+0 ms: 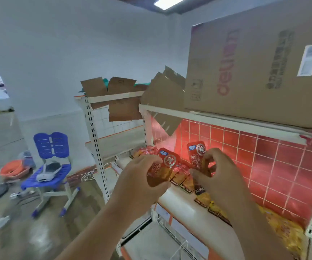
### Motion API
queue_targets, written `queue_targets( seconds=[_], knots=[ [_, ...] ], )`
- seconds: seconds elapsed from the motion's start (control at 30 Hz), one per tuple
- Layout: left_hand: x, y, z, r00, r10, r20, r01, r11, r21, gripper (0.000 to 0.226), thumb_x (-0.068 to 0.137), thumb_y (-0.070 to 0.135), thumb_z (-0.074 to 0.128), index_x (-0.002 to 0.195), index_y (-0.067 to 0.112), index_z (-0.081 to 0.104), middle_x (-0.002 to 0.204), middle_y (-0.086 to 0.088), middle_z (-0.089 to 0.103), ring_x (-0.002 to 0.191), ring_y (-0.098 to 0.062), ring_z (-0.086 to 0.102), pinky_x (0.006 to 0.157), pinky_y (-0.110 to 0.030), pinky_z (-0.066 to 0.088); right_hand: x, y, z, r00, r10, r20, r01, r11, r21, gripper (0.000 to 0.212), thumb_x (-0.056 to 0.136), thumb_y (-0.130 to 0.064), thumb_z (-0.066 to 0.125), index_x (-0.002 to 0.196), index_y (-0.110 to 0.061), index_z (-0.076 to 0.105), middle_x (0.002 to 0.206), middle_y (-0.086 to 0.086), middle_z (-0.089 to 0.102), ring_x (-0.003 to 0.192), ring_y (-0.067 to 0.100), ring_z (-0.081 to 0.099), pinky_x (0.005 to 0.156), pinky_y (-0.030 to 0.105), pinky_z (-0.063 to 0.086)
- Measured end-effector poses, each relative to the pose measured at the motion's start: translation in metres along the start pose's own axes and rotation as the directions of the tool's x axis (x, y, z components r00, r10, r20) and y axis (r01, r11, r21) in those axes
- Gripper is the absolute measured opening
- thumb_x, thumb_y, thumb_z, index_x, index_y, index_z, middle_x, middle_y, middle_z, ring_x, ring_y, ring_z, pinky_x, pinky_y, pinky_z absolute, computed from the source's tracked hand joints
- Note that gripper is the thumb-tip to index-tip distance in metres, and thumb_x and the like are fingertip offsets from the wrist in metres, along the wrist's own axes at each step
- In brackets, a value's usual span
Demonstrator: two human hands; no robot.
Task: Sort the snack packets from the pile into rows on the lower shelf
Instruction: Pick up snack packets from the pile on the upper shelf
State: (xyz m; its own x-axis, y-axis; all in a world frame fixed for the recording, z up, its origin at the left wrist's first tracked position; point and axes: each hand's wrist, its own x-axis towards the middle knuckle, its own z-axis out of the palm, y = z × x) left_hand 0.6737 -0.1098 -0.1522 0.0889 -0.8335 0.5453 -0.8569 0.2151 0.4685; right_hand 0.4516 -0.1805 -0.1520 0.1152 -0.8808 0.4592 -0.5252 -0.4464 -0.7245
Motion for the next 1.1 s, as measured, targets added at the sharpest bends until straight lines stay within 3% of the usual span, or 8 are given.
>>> queue_targets(
  seconds=[0.13,0.5,0.6,0.67,0.73,0.8,0.93,1.1],
  knots=[
    [0.056,-0.036,0.045,0.998,-0.034,0.049,0.035,0.999,-0.026,0.055,0.077,0.051,0.081,0.126,0.044,0.058,0.115,0.025,0.057,0.104,0.001,0.053,0.084,-0.013,0.043,0.049,0.034,0.039,0.997,0.065,0.048,-0.063,0.997,-0.038,0.04,0.08,-0.049,0.08,0.103,-0.04,0.048,0.105,-0.012,0.057,0.086,0.01,0.063,0.07,0.039,0.057],
    [0.131,-0.121,0.166,0.971,-0.075,0.225,0.093,0.993,-0.069,0.053,0.076,0.055,0.076,0.123,0.039,0.059,0.112,0.021,0.056,0.104,-0.002,0.05,0.088,-0.017,0.044,0.125,0.132,0.116,0.946,0.294,0.137,-0.257,0.937,-0.238,0.046,0.081,-0.055,0.077,0.109,-0.033,0.049,0.104,-0.006,0.055,0.089,0.015,0.057,0.066,0.033,0.04],
    [0.14,-0.142,0.193,0.943,-0.123,0.309,0.146,0.988,-0.051,0.053,0.076,0.059,0.071,0.123,0.045,0.052,0.112,0.018,0.052,0.101,-0.006,0.047,0.08,-0.02,0.041,0.126,0.154,0.138,0.923,0.351,0.159,-0.301,0.915,-0.27,0.049,0.081,-0.048,0.08,0.118,-0.03,0.053,0.107,-0.008,0.055,0.092,0.012,0.056,0.065,0.023,0.037],
    [0.142,-0.155,0.211,0.923,-0.115,0.366,0.136,0.99,-0.03,0.047,0.076,0.061,0.068,0.116,0.047,0.048,0.108,0.02,0.049,0.097,-0.003,0.045,0.077,-0.023,0.042,0.124,0.166,0.155,0.915,0.375,0.148,-0.322,0.9,-0.293,0.046,0.079,-0.044,0.082,0.111,-0.029,0.053,0.101,-0.01,0.054,0.086,0.011,0.052,0.059,0.012,0.029],
    [0.142,-0.167,0.227,0.905,-0.104,0.413,0.122,0.992,-0.016,0.045,0.077,0.062,0.067,0.113,0.046,0.046,0.108,0.021,0.048,0.1,-0.005,0.045,0.081,-0.025,0.046,0.121,0.176,0.172,0.904,0.409,0.127,-0.357,0.884,-0.304,0.045,0.075,-0.044,0.083,0.102,-0.03,0.049,0.092,-0.015,0.049,0.081,0.012,0.052,0.058,0.014,0.03],
    [0.146,-0.181,0.243,0.887,-0.098,0.452,0.122,0.992,-0.024,0.048,0.076,0.062,0.068,0.114,0.044,0.045,0.108,0.019,0.048,0.102,-0.008,0.045,0.086,-0.028,0.048,0.12,0.188,0.192,0.878,0.473,0.077,-0.428,0.846,-0.317,0.045,0.073,-0.051,0.081,0.1,-0.032,0.05,0.092,-0.014,0.049,0.081,0.014,0.054,0.061,0.025,0.037],
    [0.161,-0.203,0.273,0.861,-0.037,0.508,0.044,0.999,-0.002,0.042,0.072,0.058,0.068,0.101,0.032,0.052,0.097,0.012,0.049,0.094,-0.016,0.049,0.083,-0.031,0.047,0.125,0.204,0.217,0.79,0.612,0.018,-0.547,0.719,-0.428,0.057,0.072,-0.063,0.071,0.117,-0.034,0.05,0.111,-0.004,0.06,0.096,0.018,0.061,0.079,0.035,0.05],
    [0.171,-0.221,0.301,0.848,0.076,0.525,-0.052,0.997,-0.059,0.064,0.071,0.056,0.076,0.125,0.024,0.062,0.109,-0.002,0.062,0.099,-0.024,0.059,0.088,-0.036,0.054,0.125,0.205,0.241,0.749,0.66,-0.058,-0.59,0.624,-0.512,0.084,0.076,-0.065,0.068,0.146,-0.042,0.028,0.157,0.003,0.039,0.106,0.022,0.067,0.085,0.035,0.051]
  ],
)
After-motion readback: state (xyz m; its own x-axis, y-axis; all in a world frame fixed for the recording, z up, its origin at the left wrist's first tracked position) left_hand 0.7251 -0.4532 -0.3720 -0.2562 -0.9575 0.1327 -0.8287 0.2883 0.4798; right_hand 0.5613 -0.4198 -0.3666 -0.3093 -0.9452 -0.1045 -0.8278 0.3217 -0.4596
